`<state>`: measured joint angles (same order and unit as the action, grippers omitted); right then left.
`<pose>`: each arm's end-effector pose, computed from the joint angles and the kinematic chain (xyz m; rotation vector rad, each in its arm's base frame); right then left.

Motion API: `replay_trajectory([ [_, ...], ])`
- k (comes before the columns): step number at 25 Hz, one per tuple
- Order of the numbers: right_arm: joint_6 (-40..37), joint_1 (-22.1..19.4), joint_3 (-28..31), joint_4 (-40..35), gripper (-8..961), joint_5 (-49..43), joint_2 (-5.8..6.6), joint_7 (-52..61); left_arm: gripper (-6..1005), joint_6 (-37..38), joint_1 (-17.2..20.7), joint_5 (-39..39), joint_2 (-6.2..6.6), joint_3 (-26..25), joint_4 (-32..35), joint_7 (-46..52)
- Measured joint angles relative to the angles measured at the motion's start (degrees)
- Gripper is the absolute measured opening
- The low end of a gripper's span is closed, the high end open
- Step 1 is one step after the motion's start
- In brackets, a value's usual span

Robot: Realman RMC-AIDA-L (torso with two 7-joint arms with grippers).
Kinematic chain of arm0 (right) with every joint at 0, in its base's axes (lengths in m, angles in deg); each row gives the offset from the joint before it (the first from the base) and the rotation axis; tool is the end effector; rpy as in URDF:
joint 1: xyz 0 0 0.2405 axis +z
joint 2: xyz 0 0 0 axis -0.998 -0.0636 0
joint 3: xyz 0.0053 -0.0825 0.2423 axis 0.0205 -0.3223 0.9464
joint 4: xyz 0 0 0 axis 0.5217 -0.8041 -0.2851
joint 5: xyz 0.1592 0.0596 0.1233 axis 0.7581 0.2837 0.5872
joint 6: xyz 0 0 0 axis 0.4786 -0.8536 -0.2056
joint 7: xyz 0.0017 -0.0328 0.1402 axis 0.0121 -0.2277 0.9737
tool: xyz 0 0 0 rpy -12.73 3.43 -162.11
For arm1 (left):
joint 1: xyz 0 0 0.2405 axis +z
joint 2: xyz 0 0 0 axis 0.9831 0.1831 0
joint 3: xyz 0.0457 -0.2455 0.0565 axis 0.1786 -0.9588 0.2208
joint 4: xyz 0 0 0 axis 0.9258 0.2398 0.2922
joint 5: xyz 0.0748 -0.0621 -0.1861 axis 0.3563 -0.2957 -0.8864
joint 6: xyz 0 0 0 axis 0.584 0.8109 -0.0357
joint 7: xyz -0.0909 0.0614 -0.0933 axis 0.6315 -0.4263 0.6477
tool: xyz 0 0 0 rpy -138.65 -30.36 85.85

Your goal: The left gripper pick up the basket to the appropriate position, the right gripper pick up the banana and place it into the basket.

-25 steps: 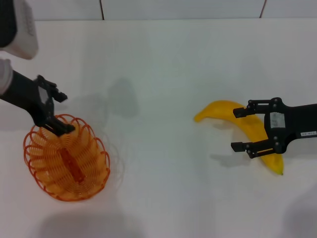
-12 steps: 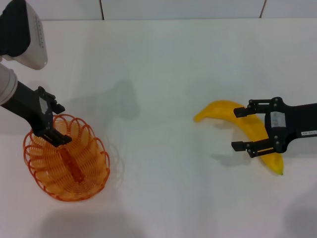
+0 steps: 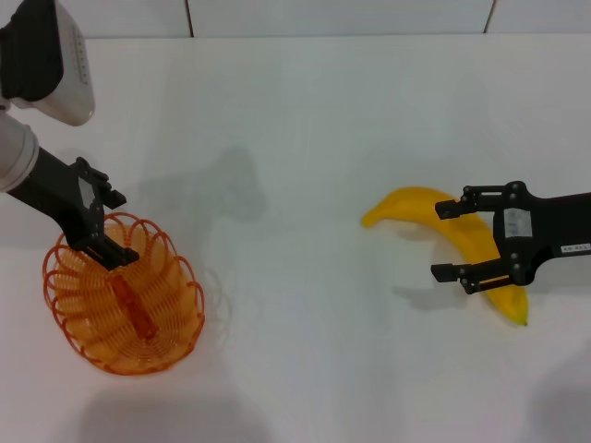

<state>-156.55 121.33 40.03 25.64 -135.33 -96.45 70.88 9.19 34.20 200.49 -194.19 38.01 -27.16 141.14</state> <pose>0.2957 0.3176 0.0245 -2.9082 0.2587 0.3794 -0.2307 0.3952 0.0271 -2.8502 -0.2180 0.6241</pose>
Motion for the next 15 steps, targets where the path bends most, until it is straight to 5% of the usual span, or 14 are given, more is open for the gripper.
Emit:
replay_trajectory([
  [5,0.0,0.0,0.1,0.0,825,0.0,-0.02,0.0,887,0.0,0.0,0.1,0.13,1.9,0.0,2.2],
  [15,0.1,0.0,0.2,0.0,820,0.0,-0.02,0.0,716,-1.5,-0.7,0.3,0.15,3.5,0.1,6.3],
])
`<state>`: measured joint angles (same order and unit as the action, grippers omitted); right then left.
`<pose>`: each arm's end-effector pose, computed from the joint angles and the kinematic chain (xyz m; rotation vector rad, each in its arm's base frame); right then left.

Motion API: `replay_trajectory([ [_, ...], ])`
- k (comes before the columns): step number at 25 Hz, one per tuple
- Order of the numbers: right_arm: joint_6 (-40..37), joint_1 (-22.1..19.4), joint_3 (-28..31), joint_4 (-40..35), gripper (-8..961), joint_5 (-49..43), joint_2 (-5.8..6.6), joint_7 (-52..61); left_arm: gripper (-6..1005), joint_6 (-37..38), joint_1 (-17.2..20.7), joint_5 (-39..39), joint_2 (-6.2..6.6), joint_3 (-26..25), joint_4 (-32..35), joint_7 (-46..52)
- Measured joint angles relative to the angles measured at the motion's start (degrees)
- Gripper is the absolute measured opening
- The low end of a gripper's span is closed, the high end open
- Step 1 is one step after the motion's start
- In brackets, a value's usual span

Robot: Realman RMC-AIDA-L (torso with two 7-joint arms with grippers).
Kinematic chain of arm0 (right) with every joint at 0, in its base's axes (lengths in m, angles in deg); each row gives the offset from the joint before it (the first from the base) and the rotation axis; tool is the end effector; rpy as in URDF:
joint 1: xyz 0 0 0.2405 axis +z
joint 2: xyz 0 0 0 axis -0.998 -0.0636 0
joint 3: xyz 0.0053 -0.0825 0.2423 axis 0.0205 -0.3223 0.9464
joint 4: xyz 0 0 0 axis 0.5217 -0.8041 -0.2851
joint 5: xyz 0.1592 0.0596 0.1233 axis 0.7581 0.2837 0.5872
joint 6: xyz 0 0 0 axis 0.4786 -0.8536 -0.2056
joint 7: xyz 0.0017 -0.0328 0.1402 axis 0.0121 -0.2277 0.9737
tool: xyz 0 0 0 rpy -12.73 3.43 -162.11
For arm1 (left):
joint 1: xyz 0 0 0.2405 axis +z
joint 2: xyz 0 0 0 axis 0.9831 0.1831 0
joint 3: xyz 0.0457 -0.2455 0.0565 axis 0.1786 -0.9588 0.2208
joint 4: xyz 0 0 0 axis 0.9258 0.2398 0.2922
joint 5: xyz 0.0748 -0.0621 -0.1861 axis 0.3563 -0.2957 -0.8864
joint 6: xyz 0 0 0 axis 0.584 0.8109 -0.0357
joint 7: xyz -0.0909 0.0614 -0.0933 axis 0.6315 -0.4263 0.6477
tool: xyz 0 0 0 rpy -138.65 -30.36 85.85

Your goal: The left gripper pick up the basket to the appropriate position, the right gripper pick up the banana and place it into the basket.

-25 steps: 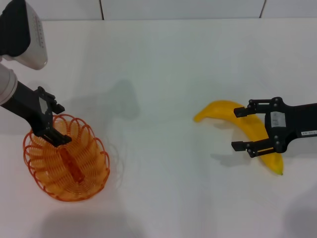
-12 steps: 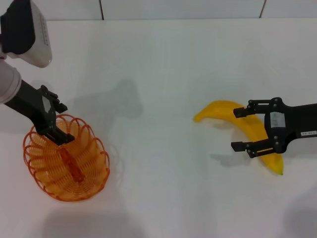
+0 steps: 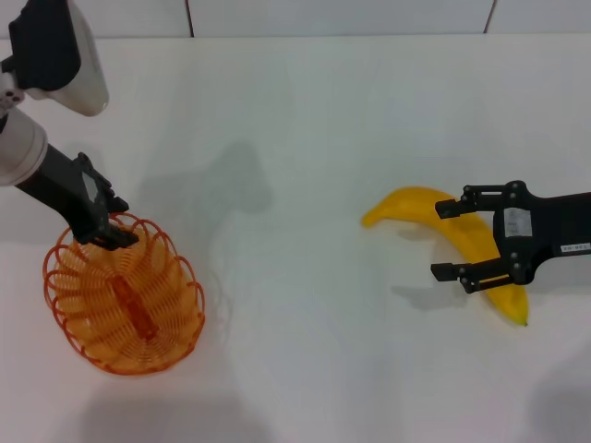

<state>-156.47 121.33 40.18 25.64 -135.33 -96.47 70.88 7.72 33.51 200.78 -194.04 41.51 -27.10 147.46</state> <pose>0.2959 0.3178 0.0246 -2.9050 0.2604 0.3803 -0.2241 0.4001 0.0231 -2.8073 -0.2878 0.6611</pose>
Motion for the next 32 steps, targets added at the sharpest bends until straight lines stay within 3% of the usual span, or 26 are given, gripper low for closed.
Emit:
replay_trajectory([
  [7,0.1,-0.1,0.1,0.0,816,0.0,0.01,0.0,412,-0.7,0.1,0.5,-0.05,3.6,0.0,0.9],
  [14,0.2,-0.3,0.2,0.0,812,0.0,0.07,-0.1,153,-1.4,0.0,1.1,-0.13,3.7,0.1,1.3],
  [25,0.2,-0.6,0.2,0.0,807,0.0,0.17,-0.1,108,0.5,-0.1,0.3,-0.1,4.3,0.8,0.8],
  [32,0.0,-0.8,0.3,0.0,803,0.0,0.19,-0.1,102,7.7,3.9,-4.0,0.06,3.3,9.7,0.7],
])
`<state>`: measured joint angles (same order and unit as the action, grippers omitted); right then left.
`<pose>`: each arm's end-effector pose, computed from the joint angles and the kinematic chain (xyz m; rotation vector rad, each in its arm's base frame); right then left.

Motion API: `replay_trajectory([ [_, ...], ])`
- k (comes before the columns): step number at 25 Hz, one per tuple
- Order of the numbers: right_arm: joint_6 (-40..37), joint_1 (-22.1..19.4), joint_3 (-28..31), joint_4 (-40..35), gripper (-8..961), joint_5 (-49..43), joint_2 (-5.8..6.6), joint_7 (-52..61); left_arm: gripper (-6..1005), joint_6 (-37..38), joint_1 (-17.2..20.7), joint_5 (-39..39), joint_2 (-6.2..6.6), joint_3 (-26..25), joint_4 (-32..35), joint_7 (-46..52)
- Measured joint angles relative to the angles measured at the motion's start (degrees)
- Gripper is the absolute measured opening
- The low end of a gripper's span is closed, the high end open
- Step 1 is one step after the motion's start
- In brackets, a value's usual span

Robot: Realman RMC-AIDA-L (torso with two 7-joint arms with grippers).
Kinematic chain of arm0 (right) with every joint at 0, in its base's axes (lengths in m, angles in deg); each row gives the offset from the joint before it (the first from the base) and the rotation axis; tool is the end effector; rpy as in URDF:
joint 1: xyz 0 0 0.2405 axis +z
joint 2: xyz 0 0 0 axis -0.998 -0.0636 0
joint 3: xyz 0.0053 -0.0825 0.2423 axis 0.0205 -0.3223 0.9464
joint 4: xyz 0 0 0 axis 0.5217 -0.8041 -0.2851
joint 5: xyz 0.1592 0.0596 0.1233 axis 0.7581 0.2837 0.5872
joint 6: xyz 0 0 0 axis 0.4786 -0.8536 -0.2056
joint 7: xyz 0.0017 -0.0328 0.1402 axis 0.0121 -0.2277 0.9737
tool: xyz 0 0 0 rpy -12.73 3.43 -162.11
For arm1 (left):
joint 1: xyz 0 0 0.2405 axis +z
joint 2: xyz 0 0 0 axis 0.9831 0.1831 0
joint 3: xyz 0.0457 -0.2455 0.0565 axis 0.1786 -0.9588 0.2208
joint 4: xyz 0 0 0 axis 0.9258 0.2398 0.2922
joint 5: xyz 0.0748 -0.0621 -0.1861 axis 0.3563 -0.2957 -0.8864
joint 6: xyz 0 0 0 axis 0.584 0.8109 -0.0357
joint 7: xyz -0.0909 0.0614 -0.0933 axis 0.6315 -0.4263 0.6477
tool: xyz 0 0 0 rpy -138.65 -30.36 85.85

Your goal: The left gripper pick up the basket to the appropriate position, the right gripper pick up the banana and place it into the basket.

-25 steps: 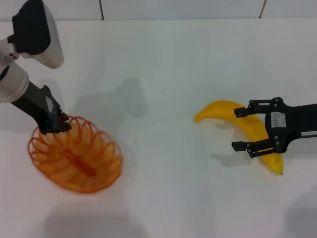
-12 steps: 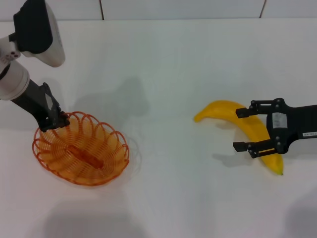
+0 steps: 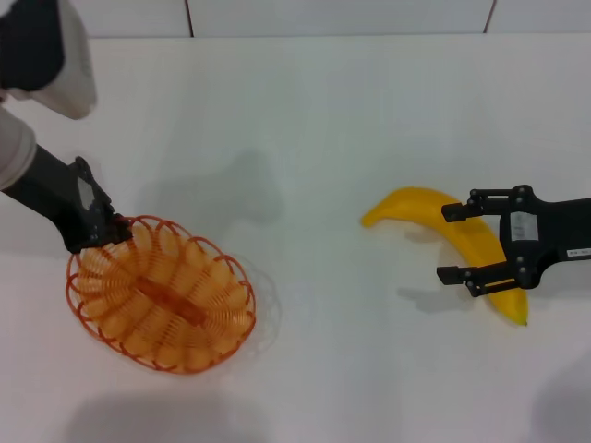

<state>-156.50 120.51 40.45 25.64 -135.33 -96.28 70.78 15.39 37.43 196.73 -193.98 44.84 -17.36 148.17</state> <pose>0.3010 0.3141 0.0264 -2.8962 0.2797 0.3776 -0.2111 0.3816 0.0345 -2.8614 -0.2381 0.6368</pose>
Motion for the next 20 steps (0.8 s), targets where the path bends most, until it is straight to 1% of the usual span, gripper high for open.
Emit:
replay_trajectory([
  [3,0.0,-0.4,0.1,0.0,801,0.0,-0.01,0.0,92,3.1,1.8,-3.6,0.03,-1.7,3.0,-0.2],
  [7,0.0,-0.8,0.1,0.0,799,0.1,0.02,0.0,77,4.7,3.1,-7.2,0.04,-4.8,4.7,1.1],
  [12,0.1,-0.6,0.1,0.0,797,0.1,0.04,0.0,65,3.8,4.0,-7.7,-0.39,-4.9,4.4,6.2],
  [15,0.1,-0.4,0.1,0.0,795,0.1,0.04,0.0,65,1.3,4.0,-7.8,-0.52,-3.5,3.2,11.6],
  [17,0.2,-0.3,0.1,0.0,794,0.2,0.02,0.0,66,-0.5,3.2,-8.2,-0.47,-3.1,1.3,15.5],
  [18,0.2,-0.3,0.1,0.0,794,0.2,0.02,0.0,66,-0.5,3.2,-8.2,-0.47,-3.1,1.3,15.5],
  [20,0.2,-0.3,0.1,0.0,793,0.2,0.01,0.0,66,-1.3,1.6,-10.1,-0.34,-2.8,-2.4,19.3],
])
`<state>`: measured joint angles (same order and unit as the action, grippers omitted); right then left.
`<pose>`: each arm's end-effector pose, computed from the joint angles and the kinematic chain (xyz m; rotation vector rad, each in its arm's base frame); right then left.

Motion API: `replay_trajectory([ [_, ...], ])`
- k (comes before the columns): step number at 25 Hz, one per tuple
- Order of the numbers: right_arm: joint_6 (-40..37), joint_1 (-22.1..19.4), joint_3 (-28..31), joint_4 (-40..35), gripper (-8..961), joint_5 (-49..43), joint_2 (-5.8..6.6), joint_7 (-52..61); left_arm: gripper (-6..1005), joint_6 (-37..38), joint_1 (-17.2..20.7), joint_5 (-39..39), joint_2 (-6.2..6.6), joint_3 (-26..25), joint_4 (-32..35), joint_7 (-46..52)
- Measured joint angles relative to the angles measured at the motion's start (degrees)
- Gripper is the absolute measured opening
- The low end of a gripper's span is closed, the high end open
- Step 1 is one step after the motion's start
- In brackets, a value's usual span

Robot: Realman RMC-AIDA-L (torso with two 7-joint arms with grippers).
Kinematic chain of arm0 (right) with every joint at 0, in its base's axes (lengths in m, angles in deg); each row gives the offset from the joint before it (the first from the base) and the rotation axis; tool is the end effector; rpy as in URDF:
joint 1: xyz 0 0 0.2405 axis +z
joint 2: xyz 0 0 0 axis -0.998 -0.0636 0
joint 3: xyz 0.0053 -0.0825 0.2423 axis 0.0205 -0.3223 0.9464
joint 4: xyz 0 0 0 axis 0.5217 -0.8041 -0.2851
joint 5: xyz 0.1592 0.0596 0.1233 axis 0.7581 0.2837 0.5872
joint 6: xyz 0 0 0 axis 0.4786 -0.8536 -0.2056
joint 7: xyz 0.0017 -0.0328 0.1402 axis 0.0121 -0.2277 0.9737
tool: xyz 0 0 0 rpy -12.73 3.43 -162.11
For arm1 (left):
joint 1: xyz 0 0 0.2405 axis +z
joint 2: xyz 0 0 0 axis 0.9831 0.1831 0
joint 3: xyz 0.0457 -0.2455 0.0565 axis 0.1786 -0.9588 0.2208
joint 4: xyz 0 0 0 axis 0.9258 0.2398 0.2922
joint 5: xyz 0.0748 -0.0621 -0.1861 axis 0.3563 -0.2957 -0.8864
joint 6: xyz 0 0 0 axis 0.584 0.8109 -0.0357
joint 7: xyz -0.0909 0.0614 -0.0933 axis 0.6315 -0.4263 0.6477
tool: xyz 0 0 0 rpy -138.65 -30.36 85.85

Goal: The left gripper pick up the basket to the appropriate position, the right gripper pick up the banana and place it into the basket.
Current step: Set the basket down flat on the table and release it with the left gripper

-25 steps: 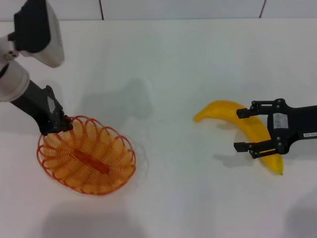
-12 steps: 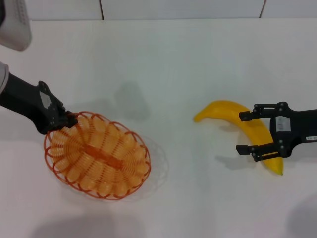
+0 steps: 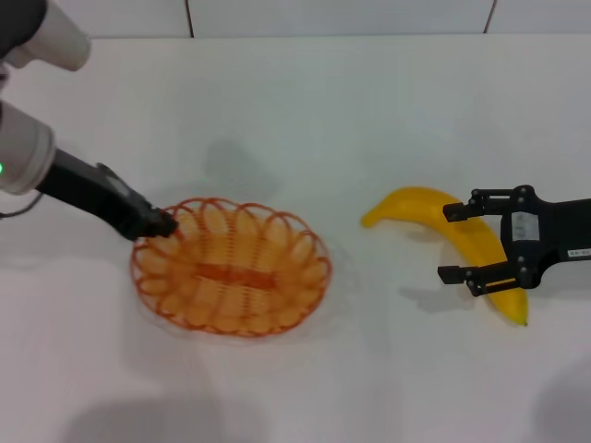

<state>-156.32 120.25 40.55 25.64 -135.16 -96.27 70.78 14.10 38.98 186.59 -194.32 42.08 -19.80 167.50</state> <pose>0.3025 0.3134 0.0268 -2.8891 0.2868 0.3781 -0.2058 0.3771 0.0239 -2.7908 -0.8108 0.2841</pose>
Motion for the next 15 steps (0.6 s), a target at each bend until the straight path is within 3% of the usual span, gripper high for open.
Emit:
replay_trajectory([
  [15,0.0,0.8,0.0,0.1,785,0.0,-0.21,0.0,63,-6.0,-9.5,1.3,0.36,0.8,-17.6,5.5],
])
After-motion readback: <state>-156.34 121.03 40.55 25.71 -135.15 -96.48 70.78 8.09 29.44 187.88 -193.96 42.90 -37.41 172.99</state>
